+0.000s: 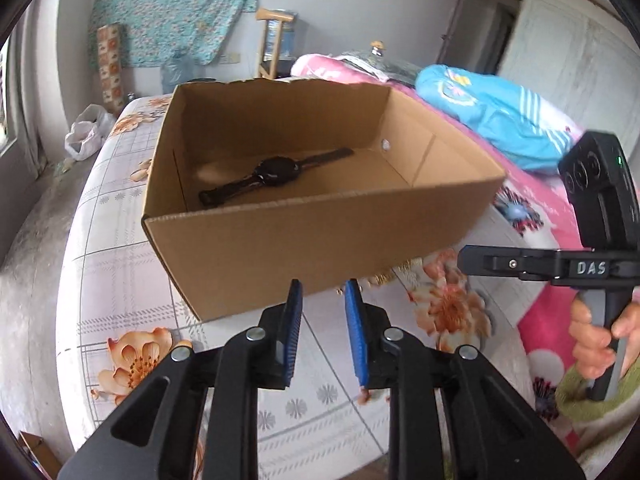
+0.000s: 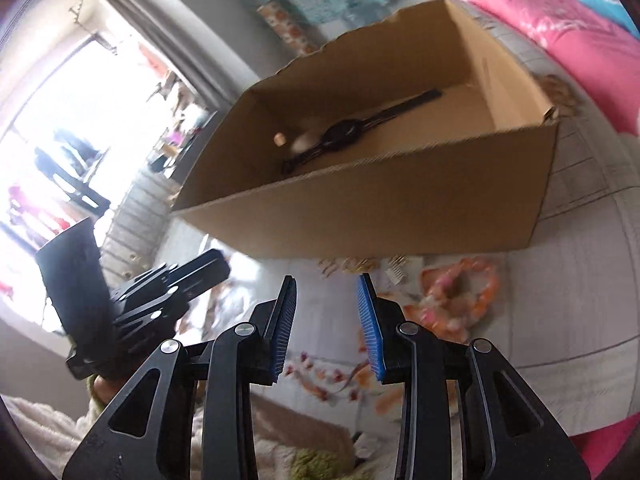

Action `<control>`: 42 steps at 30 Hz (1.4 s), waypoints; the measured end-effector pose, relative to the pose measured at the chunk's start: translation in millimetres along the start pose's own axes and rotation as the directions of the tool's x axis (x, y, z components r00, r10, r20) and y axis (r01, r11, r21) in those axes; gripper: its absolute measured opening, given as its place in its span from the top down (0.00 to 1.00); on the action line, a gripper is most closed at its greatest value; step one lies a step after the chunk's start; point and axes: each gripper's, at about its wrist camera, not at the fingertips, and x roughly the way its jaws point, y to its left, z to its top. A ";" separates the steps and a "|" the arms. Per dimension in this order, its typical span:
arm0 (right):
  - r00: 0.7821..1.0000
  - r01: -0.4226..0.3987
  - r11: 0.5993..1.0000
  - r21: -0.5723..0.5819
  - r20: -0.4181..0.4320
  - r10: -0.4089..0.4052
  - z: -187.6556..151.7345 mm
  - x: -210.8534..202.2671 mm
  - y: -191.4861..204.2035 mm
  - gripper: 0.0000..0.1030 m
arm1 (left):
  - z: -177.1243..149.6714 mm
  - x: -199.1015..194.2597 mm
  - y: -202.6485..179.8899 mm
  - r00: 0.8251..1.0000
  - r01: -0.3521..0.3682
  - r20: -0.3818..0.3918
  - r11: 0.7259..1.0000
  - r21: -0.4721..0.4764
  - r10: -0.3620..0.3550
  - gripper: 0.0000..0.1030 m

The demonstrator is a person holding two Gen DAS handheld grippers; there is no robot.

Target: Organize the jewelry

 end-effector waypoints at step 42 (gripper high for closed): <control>0.976 0.194 0.976 -0.101 0.115 -0.183 -69.5 34.6 6.5 0.63 | -17.9 63.3 -19.6 0.996 -0.008 -0.093 0.997 0.079 0.016 0.70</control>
